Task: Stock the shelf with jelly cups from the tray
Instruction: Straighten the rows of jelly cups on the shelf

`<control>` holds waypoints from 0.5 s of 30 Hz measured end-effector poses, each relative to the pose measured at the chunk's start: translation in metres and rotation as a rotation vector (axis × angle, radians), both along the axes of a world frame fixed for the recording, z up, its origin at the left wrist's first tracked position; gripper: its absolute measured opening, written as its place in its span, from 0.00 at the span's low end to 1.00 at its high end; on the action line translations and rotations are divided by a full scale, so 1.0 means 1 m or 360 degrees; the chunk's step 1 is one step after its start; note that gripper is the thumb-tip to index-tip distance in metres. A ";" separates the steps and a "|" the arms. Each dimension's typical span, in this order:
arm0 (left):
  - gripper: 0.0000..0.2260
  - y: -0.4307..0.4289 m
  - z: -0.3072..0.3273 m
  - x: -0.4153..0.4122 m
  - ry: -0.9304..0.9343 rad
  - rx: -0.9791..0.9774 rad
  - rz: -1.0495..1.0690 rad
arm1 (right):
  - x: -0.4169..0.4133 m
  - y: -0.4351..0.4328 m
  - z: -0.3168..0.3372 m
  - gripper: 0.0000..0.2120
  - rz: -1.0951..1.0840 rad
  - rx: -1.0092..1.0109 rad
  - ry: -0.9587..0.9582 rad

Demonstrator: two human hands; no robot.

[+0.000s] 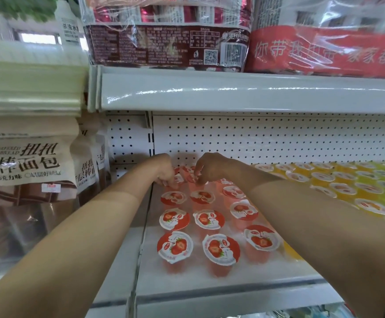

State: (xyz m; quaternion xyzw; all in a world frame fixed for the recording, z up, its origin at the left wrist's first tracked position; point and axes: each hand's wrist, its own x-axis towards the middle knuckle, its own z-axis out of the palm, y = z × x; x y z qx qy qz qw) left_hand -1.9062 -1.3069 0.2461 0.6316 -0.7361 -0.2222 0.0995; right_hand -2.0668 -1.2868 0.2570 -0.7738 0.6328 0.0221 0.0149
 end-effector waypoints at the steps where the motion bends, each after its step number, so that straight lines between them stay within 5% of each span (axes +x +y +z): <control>1: 0.21 -0.001 0.000 0.000 0.0002 0.0003 0.0000 | 0.000 0.000 0.000 0.19 -0.0018 0.0014 -0.0079; 15: 0.18 0.022 0.009 0.005 -0.0023 -0.0173 0.0050 | -0.007 0.027 0.011 0.25 0.0002 -0.0035 -0.0224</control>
